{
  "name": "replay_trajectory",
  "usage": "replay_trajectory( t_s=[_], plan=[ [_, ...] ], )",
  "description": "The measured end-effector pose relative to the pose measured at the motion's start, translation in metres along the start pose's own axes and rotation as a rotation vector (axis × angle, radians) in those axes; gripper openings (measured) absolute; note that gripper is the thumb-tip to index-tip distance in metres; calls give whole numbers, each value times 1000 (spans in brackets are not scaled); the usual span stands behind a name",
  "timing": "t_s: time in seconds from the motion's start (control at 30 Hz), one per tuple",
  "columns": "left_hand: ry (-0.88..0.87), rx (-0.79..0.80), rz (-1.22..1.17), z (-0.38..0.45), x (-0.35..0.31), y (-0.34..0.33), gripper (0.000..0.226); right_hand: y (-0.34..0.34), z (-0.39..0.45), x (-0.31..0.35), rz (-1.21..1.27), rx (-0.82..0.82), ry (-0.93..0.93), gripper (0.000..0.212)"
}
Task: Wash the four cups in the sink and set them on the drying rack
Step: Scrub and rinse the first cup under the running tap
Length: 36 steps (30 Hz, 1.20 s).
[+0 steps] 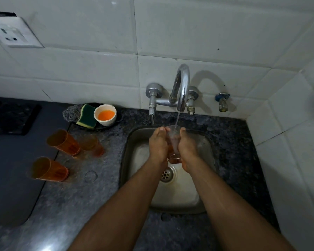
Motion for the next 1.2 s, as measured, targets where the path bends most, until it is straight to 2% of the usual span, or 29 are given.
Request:
replay_trajectory(
  t_s=[0.07, 0.13, 0.27, 0.33, 0.4, 0.47, 0.57, 0.67, 0.77, 0.83, 0.93, 1.0, 1.07, 1.13, 1.2],
  plan=[
    [25, 4, -15, -2, -1, -4, 39, -6, -5, 2, -8, 66, 38, 58],
    [60, 31, -16, -3, -1, -9, 42, -8, -9, 3, 6, 65, 31, 56],
    [102, 97, 54, -1, -3, -9, 37, -3, -3, 5, 204, 0, -137, 65],
    [140, 79, 25, -3, -5, -8, 38, -4, -3, 9, 190, -3, -136, 61],
    [170, 99, 17, -3, -6, -9, 47, -9, -2, 13, 145, 62, -90, 51],
    [193, 118, -6, 1, -9, -7, 57, -12, -2, 20, 150, 194, -22, 38],
    [306, 155, -117, 11, -17, -5, 55, -12, 1, 27, 162, 341, 74, 40],
    [416, 128, -146, 11, -22, -10, 53, -11, 4, 25, 5, 232, 186, 66],
    [475, 24, -85, 18, -11, -11, 58, -6, 0, 31, -246, 2, 393, 44],
    [496, -11, -80, 21, -2, -9, 61, -2, -4, 34, -268, -82, 462, 33],
    [510, 4, -122, 20, 1, -11, 62, -4, -3, 24, -234, 0, 424, 33],
    [484, 35, -156, 19, 0, -11, 61, -5, -3, 16, -195, 75, 366, 50],
    [427, 68, -152, 21, 0, -6, 57, -1, -3, 11, -53, 143, 298, 66],
    [357, 143, -126, 20, -2, -3, 52, 4, -3, 11, 82, 188, 233, 65],
    [308, 203, -83, 17, -1, -2, 47, 10, 0, 11, 87, 139, 202, 62]
  ],
)
Point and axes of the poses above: each hand's wrist, its own z-axis towards the middle knuckle, its own y-axis out of the back of the hand, x = y × z, the point moved 5 cm from there along z, towards the middle knuckle, and after that the axes turned 2 degrees about y, right-handed, at the moved point
